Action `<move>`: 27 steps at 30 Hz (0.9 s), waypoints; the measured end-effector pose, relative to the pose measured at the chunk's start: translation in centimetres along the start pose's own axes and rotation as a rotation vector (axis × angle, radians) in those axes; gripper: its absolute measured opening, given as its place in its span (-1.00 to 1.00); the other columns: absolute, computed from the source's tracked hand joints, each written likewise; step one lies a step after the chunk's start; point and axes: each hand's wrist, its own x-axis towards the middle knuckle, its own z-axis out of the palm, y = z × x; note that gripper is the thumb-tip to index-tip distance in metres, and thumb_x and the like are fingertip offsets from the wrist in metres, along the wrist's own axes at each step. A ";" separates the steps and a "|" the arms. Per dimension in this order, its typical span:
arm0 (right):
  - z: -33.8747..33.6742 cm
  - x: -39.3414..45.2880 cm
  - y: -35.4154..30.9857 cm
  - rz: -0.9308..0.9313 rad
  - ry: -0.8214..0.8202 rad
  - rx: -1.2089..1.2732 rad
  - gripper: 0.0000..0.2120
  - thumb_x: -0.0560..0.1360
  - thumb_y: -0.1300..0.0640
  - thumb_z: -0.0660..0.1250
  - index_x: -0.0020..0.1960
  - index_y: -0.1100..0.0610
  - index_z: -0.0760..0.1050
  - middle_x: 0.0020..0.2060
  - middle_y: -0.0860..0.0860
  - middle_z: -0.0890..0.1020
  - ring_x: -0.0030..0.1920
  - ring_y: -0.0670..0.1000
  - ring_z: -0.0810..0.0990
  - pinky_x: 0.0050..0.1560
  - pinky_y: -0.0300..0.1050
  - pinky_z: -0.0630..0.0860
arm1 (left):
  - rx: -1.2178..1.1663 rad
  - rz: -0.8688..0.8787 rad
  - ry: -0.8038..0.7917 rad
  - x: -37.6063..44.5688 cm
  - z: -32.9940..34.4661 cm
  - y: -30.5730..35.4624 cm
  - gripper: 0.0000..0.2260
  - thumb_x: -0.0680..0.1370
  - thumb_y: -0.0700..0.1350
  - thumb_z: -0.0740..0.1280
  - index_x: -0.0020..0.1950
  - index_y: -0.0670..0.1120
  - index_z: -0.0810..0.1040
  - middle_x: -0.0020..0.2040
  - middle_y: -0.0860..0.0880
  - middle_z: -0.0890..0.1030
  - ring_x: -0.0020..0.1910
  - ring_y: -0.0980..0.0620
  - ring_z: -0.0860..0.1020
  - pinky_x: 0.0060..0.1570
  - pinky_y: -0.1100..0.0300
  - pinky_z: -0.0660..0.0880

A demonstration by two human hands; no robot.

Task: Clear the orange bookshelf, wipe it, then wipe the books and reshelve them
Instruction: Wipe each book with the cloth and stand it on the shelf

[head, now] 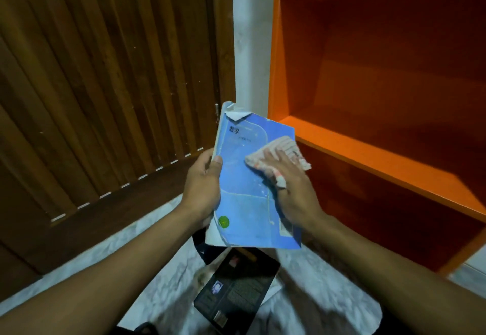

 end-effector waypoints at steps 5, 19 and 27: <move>2.4 -2.8 -0.4 -0.144 -0.198 0.054 -0.60 0.68 0.08 -0.02 0.41 0.00 0.45 0.47 -0.15 0.36 0.54 -0.24 0.13 0.54 -0.12 0.05 | -0.105 -0.050 0.175 1.9 -2.4 -0.4 -0.75 0.72 -0.06 0.13 0.31 -0.09 0.50 0.09 -0.05 0.68 0.04 -0.11 0.67 0.04 -0.04 0.61; 0.5 -1.5 -0.8 0.797 -0.078 0.797 -0.68 0.67 -0.04 0.14 0.14 0.18 0.51 -0.21 0.17 0.71 -0.22 0.15 0.70 -0.22 0.04 0.62 | 0.123 -0.083 0.141 1.2 -6.1 -1.4 -0.73 0.70 0.05 0.13 0.19 -0.05 0.56 0.03 -0.02 0.71 -0.04 -0.02 0.71 -0.09 0.03 0.63; -1.9 2.3 -0.5 0.620 0.312 0.587 -0.85 0.63 -0.15 0.22 0.05 -0.18 0.55 -0.44 -0.04 0.60 -0.49 -0.03 0.53 -0.41 -0.10 0.47 | 0.180 -0.057 -0.089 -1.7 -3.1 -0.3 -0.75 0.70 0.01 0.15 0.19 -0.01 0.59 0.03 -0.01 0.73 -0.03 -0.04 0.71 -0.05 0.00 0.64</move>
